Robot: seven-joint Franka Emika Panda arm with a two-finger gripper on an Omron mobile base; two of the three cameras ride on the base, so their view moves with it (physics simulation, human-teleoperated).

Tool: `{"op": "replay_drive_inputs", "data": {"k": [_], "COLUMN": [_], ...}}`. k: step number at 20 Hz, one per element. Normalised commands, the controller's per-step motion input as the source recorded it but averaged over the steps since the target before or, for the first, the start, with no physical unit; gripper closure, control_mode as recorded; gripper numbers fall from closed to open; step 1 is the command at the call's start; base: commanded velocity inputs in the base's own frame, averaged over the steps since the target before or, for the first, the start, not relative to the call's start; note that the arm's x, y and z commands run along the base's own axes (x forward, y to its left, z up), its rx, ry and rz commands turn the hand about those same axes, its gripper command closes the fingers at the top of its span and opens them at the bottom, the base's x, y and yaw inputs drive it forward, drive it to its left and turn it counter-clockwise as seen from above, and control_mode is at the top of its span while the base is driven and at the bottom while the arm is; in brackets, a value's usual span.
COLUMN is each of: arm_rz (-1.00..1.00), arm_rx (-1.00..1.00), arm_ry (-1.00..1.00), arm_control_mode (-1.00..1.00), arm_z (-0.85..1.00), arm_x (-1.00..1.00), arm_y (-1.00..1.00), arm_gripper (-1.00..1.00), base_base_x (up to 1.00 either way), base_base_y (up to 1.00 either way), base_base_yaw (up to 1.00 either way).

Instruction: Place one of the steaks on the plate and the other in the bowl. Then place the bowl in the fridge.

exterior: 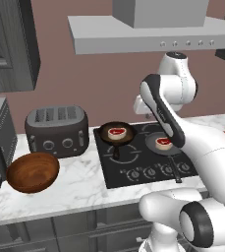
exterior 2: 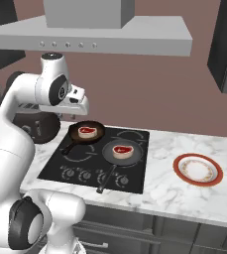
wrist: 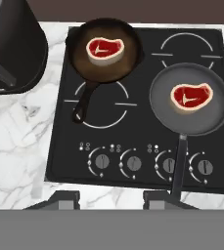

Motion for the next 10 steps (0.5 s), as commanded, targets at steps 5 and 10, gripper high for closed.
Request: {"op": "replay_drive_inputs", "data": {"k": [5,10], "arm_rz": [0.0,0.0], "arm_rx": [0.0,0.0], "arm_ry": [0.0,0.0], "arm_control_mode": [-1.0,-1.0], "arm_z": [-0.02,-0.06], "arm_x": [-0.15,-0.17], "arm_y": [-0.14,-0.34], "arm_gripper": [-1.0,-1.0], "base_base_x": [0.0,0.0], "base_base_y": [0.0,0.0], "base_base_yaw": [0.0,0.0]}}
